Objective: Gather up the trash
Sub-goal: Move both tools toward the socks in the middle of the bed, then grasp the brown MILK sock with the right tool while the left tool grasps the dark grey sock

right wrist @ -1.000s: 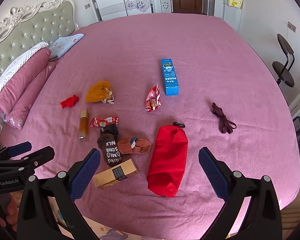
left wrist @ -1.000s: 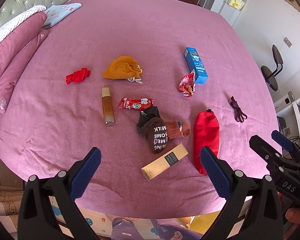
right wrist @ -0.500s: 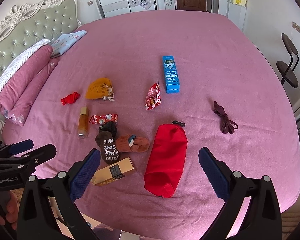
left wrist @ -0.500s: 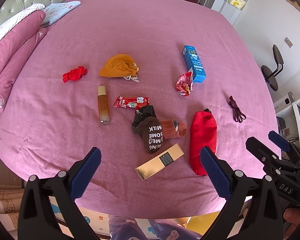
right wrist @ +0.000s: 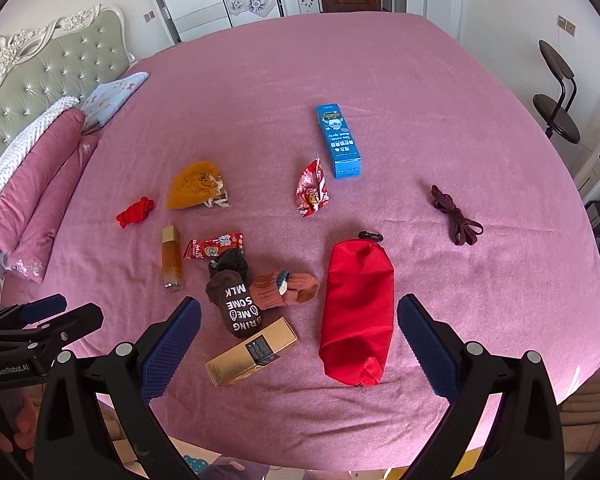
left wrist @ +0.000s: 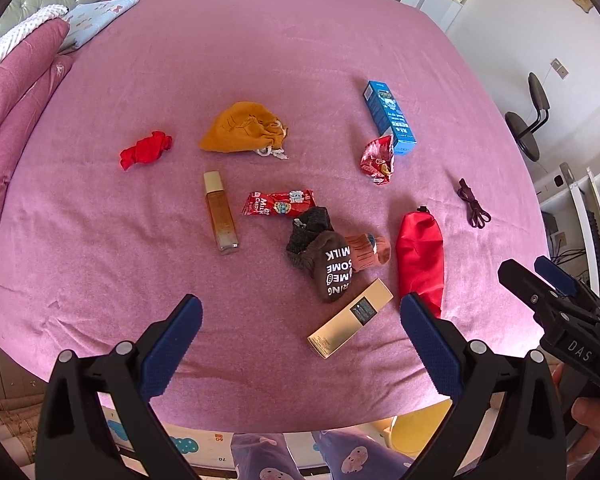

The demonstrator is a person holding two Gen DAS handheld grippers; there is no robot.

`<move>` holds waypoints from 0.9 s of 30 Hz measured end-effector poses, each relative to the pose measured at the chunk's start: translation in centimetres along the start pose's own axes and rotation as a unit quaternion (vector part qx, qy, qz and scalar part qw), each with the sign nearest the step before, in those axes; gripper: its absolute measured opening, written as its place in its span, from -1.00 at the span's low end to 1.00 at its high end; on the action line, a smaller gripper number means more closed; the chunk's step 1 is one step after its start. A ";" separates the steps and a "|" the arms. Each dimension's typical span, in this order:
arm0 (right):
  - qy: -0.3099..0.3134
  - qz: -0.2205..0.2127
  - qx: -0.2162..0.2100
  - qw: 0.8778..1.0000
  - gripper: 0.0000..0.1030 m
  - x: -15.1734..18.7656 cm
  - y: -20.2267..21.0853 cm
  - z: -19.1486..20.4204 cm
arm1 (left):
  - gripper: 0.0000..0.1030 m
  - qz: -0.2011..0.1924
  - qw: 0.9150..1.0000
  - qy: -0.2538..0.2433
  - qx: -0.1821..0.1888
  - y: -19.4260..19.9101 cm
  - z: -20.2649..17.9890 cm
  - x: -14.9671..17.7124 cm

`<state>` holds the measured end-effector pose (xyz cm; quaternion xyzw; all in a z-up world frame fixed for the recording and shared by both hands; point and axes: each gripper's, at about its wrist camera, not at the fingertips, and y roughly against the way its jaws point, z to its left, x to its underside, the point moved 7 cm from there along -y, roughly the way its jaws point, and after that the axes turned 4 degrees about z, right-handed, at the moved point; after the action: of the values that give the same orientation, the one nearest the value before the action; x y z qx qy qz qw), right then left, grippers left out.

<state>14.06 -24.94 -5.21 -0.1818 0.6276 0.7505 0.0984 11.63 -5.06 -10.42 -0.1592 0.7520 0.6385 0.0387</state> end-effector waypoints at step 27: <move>-0.014 0.055 -0.020 0.998 0.78 1.7 -7.9 4.8 | 0.92 0.071 0.997 -0.020 0.035 -7.3 4.0 -1.3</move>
<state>14.73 -18.87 -12.40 -0.1382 0.6198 0.7700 0.0619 14.40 -1.90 -17.68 -0.0917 0.7821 0.6162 0.0136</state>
